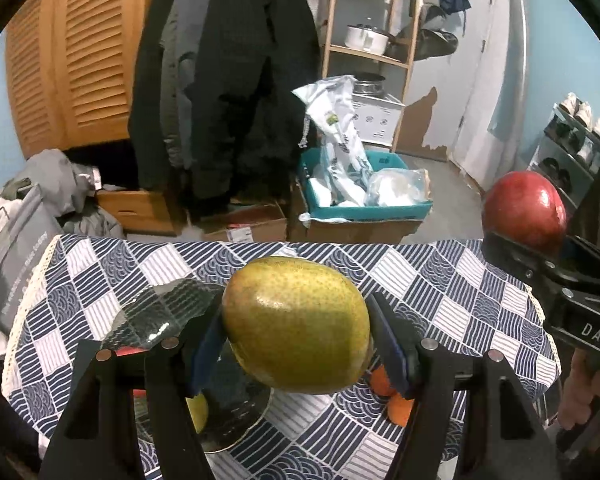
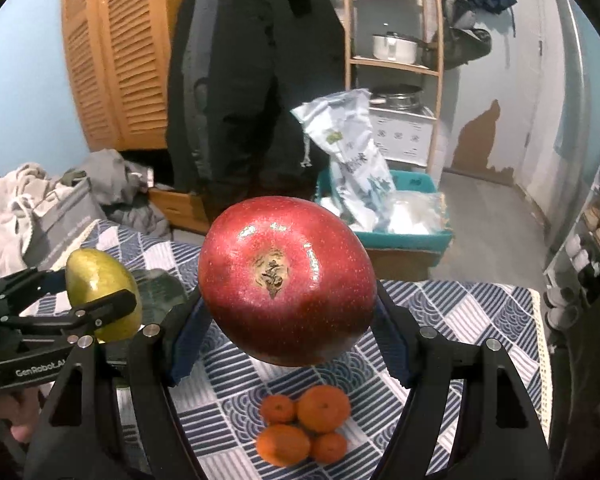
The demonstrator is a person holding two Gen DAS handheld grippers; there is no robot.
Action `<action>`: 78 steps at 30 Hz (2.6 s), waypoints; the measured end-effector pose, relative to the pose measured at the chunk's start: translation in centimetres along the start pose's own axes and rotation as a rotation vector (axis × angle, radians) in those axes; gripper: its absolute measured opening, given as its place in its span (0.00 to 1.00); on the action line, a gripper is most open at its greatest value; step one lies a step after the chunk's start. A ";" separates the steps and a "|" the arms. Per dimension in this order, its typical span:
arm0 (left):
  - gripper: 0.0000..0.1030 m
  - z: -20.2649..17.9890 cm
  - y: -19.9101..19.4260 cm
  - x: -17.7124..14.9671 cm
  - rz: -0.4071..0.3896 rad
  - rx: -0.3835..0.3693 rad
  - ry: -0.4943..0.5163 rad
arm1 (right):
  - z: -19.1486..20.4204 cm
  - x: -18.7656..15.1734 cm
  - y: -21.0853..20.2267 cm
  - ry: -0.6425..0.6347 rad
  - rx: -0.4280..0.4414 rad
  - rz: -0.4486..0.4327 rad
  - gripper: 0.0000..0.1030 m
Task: Organize fruits
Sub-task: 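Carry the mango in the left tool over the glass bowl while the right tool carries the apple there, then open the left tool to drop the mango into the bowl while the right tool releases the apple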
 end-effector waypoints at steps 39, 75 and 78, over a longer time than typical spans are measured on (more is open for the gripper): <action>0.68 15.3 6.6 -4.1 0.151 0.181 -0.215 | 12.8 -0.1 10.4 -0.110 0.175 0.166 0.72; 0.78 17.0 8.6 -7.4 0.237 0.237 -0.201 | 14.7 -6.1 16.7 -0.160 0.202 0.343 0.72; 0.78 17.5 8.1 -7.5 0.231 0.249 -0.203 | 15.2 -6.5 17.1 -0.173 0.208 0.355 0.73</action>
Point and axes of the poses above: each gripper's, at about its wrist camera, not at the fingertips, and y roughly the way its jaws point, z to its left, x to its top, the point moved 8 cm from there along y, roughly the way its jaws point, and after that the axes turned 5 degrees about -y, right-handed, at the moved point
